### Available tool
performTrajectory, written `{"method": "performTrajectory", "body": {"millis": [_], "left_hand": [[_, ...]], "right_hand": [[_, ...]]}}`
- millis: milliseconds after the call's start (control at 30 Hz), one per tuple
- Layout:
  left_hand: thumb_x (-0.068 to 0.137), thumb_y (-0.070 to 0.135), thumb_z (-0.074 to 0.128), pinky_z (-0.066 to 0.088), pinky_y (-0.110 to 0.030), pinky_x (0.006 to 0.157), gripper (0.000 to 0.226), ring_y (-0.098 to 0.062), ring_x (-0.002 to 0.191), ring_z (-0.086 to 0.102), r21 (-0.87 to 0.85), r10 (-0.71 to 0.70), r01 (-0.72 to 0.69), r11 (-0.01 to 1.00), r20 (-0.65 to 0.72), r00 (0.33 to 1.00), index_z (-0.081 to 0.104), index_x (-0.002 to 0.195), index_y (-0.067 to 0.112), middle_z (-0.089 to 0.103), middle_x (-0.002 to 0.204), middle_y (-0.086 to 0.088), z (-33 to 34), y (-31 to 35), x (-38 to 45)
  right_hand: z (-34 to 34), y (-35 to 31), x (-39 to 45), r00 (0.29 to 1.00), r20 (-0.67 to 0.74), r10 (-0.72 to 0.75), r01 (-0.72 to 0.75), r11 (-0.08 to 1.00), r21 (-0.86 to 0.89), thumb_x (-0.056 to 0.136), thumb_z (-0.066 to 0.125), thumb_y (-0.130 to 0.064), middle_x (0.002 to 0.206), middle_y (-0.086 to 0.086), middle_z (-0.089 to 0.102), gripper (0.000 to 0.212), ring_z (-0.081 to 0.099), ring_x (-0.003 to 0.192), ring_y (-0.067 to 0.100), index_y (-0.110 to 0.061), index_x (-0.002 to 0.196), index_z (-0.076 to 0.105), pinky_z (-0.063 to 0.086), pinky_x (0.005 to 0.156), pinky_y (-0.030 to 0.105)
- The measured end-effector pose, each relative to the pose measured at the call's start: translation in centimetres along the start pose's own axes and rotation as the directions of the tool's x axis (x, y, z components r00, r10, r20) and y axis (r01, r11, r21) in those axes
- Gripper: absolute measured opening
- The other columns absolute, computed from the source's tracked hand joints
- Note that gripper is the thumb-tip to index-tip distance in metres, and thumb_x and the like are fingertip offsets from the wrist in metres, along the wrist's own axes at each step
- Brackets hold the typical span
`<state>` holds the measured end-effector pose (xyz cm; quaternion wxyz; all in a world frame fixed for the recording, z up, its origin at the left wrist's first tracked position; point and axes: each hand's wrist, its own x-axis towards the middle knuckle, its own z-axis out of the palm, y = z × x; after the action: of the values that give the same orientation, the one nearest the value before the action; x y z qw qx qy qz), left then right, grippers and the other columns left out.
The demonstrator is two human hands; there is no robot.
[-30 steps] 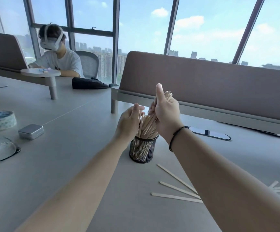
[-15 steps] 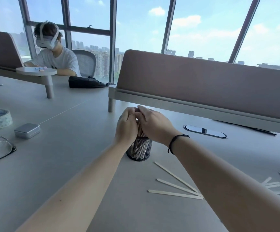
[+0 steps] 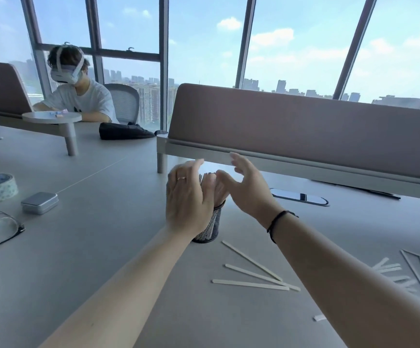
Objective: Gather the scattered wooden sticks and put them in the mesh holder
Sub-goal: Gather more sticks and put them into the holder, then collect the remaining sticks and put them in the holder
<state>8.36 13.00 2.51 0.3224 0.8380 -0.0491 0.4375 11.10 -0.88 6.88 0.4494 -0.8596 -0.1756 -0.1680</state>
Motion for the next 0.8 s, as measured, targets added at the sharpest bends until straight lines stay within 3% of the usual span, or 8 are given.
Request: {"method": "performTrajectory", "body": {"millis": [100,167,233,333,433,500,567,800], "left_hand": [[0.098,0.036,0.049,0.035,-0.046,0.110,0.040,-0.036,0.131,0.043,0.131,0.323,-0.325,0.937,0.038,0.946,0.060,0.128,0.012,0.055,0.138,-0.013,-0.3,3.1,-0.5],[0.097,0.034,0.052,0.042,-0.046,0.103,0.031,-0.029,0.123,0.053,0.008,0.417,-0.424,0.906,0.165,0.894,0.068,0.116,0.016,0.064,0.127,-0.005,-0.3,5.3,-1.3],[0.097,0.040,0.052,0.048,-0.043,0.096,0.031,-0.017,0.116,0.057,-0.156,0.486,-0.464,0.872,0.394,0.780,0.069,0.115,0.021,0.068,0.120,0.003,0.2,6.9,-2.4],[0.092,0.070,0.041,0.032,-0.041,0.115,0.060,-0.013,0.140,0.036,-0.103,0.333,-0.433,0.895,0.802,0.496,0.046,0.143,0.038,0.046,0.152,0.007,2.0,8.1,-4.7],[0.076,0.092,0.016,0.000,-0.045,0.124,0.089,-0.018,0.155,-0.002,0.048,0.101,-0.459,0.887,0.950,0.295,0.005,0.154,0.050,-0.002,0.169,0.001,4.6,7.8,-7.2],[0.066,0.098,0.002,-0.005,-0.045,0.124,0.099,-0.019,0.155,-0.008,0.077,0.050,-0.426,0.901,0.959,0.281,-0.004,0.153,0.051,-0.010,0.168,-0.001,6.1,7.5,-8.1],[0.063,0.098,-0.004,-0.004,-0.044,0.124,0.102,-0.017,0.155,-0.006,0.093,0.039,-0.391,0.916,0.948,0.316,-0.004,0.153,0.051,-0.007,0.169,-0.001,7.2,7.8,-8.3],[0.059,0.100,-0.001,-0.005,-0.041,0.124,0.108,-0.013,0.154,-0.008,0.031,0.077,-0.321,0.946,0.945,0.318,0.000,0.155,0.050,-0.005,0.169,0.002,9.0,11.7,-9.2]], "right_hand": [[-2.3,2.9,-1.7,0.993,-0.059,0.106,-0.100,0.990,0.101,0.090,0.064,-0.045,0.126,-0.008,0.063,0.051,0.058,0.119,0.010,-0.024,0.136,0.055,0.046,0.104,0.037],[-4.3,5.6,-3.5,0.991,0.007,0.136,-0.137,0.990,0.023,0.081,0.063,-0.053,0.124,-0.009,0.066,0.054,0.060,0.118,0.009,-0.025,0.128,0.062,0.047,0.104,0.039],[-7.0,8.6,-5.6,0.982,0.068,0.175,-0.168,0.981,-0.096,0.083,0.067,-0.048,0.129,-0.007,0.065,0.047,0.059,0.123,0.012,-0.029,0.125,0.064,0.046,0.104,0.038],[-12.5,12.6,-8.8,0.963,0.050,0.264,-0.237,0.922,-0.306,0.088,0.067,-0.046,0.138,-0.006,0.058,0.045,0.058,0.121,0.017,-0.035,0.131,0.058,0.044,0.095,0.031],[-17.6,16.0,-11.9,0.933,-0.149,0.327,-0.358,0.808,-0.469,0.089,0.060,-0.055,0.142,-0.004,0.056,0.050,0.061,0.116,0.022,-0.033,0.133,0.056,0.047,0.090,0.034],[-20.4,18.2,-13.6,0.903,-0.264,0.340,-0.430,0.723,-0.541,0.088,0.053,-0.063,0.140,-0.002,0.058,0.057,0.061,0.117,0.025,-0.030,0.135,0.055,0.048,0.092,0.038],[-22.7,20.1,-14.7,0.874,-0.304,0.379,-0.485,0.666,-0.566,0.086,0.045,-0.073,0.139,0.001,0.059,0.069,0.057,0.123,0.026,-0.028,0.138,0.052,0.045,0.101,0.044],[-26.6,24.3,-15.1,0.819,-0.317,0.478,-0.567,0.586,-0.579,0.074,0.018,-0.091,0.156,-0.005,0.040,0.095,0.030,0.146,0.016,-0.033,0.146,0.041,0.024,0.116,0.053]]}}
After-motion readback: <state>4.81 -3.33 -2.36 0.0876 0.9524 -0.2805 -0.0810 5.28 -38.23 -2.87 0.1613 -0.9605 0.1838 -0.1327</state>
